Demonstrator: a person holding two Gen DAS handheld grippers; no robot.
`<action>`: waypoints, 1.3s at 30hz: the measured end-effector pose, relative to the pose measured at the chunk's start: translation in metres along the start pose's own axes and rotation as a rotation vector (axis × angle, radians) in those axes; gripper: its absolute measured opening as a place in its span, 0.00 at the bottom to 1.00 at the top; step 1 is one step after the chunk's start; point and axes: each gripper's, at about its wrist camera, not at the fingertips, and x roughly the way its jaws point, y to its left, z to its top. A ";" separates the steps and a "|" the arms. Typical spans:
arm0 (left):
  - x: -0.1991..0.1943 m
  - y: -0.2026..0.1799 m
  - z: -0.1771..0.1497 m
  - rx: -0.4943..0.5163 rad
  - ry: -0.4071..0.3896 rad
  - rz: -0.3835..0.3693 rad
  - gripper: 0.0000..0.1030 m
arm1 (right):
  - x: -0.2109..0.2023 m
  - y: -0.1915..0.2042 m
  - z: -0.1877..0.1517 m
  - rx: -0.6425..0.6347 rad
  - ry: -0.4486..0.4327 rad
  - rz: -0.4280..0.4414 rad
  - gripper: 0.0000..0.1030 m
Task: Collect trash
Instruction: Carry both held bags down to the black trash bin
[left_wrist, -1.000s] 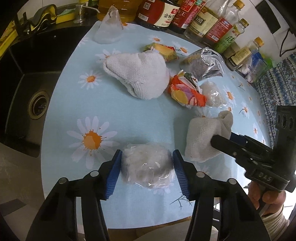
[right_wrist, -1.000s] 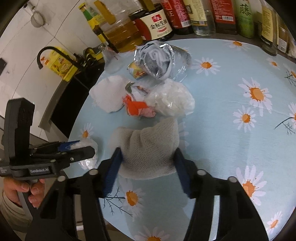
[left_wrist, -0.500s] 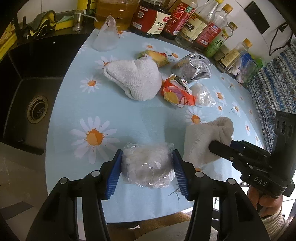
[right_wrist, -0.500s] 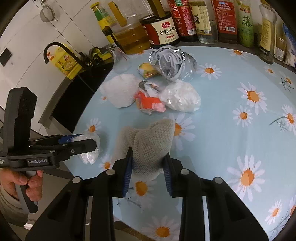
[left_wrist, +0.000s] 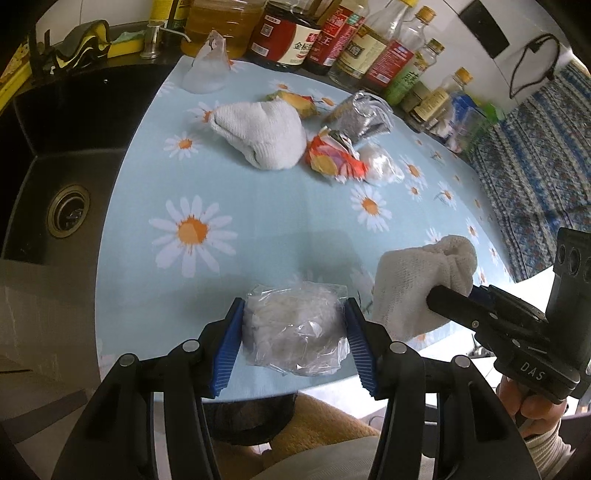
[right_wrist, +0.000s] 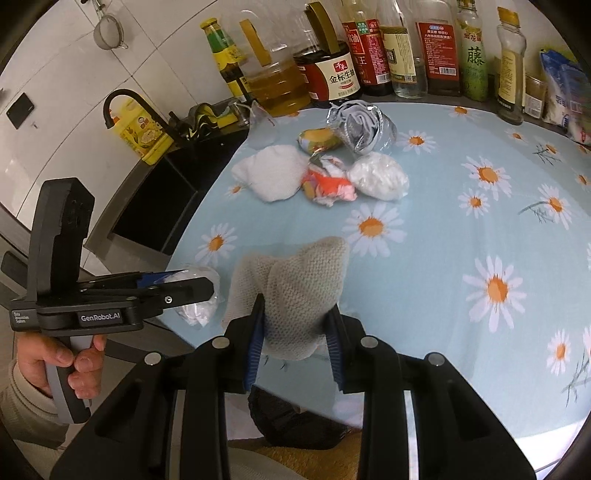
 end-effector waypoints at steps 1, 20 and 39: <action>-0.003 0.001 -0.003 0.003 -0.001 -0.007 0.50 | -0.003 0.003 -0.004 0.006 -0.004 -0.005 0.31; -0.024 0.016 -0.075 0.048 0.047 -0.045 0.50 | -0.005 0.055 -0.082 0.065 0.031 -0.019 0.31; 0.017 0.027 -0.119 0.044 0.189 -0.022 0.54 | 0.025 0.051 -0.128 0.123 0.163 -0.011 0.42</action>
